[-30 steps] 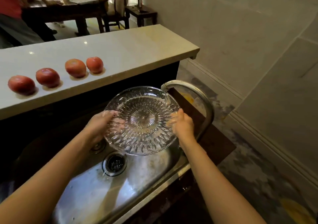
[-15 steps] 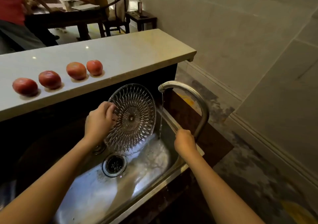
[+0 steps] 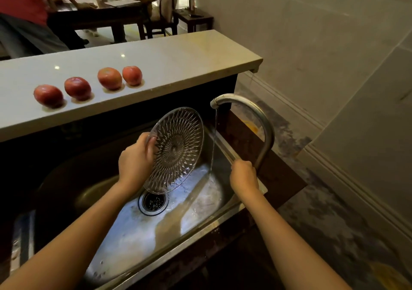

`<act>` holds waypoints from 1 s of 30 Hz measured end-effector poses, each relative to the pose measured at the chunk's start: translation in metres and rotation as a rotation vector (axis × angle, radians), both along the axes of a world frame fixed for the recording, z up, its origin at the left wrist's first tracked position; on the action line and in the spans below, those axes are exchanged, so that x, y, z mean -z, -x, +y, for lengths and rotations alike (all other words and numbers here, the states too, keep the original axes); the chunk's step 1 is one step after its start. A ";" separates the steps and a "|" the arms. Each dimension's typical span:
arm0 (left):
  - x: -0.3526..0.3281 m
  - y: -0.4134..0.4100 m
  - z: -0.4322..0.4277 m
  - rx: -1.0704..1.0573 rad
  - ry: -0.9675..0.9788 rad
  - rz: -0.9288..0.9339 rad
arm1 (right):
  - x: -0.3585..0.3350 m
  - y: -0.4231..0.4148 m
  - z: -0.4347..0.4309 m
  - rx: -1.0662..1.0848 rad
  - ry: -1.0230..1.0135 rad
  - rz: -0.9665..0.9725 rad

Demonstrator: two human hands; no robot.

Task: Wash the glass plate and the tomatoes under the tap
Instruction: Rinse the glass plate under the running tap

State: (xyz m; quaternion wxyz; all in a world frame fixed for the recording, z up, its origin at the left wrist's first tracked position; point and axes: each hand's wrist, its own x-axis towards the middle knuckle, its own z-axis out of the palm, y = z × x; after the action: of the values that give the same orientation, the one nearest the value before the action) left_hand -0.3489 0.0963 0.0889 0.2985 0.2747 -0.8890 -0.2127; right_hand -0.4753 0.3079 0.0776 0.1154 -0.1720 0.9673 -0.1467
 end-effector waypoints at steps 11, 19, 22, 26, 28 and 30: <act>0.008 -0.028 0.003 -0.031 -0.069 0.025 | -0.010 -0.010 0.001 -0.011 0.053 -0.012; -0.011 -0.085 -0.019 -0.051 -0.353 0.192 | -0.012 -0.032 -0.080 -0.268 0.287 -0.070; -0.023 -0.124 -0.031 -0.122 -0.683 0.353 | -0.006 -0.041 -0.114 -0.331 0.293 -0.144; -0.025 -0.188 -0.043 -0.348 -0.892 0.404 | -0.001 -0.077 -0.162 -0.476 0.408 -0.269; -0.017 -0.223 -0.049 -0.493 -0.941 0.404 | 0.003 -0.103 -0.184 -0.545 0.481 -0.359; -0.006 -0.255 -0.052 -0.633 -0.971 0.422 | 0.009 -0.130 -0.203 -0.583 0.529 -0.433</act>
State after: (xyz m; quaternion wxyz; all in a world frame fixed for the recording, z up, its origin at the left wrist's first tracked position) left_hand -0.0936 0.0438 0.0952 0.3574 0.5817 -0.4877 -0.5441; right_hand -0.3456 0.1047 0.0683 0.3038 -0.4262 0.7612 -0.3828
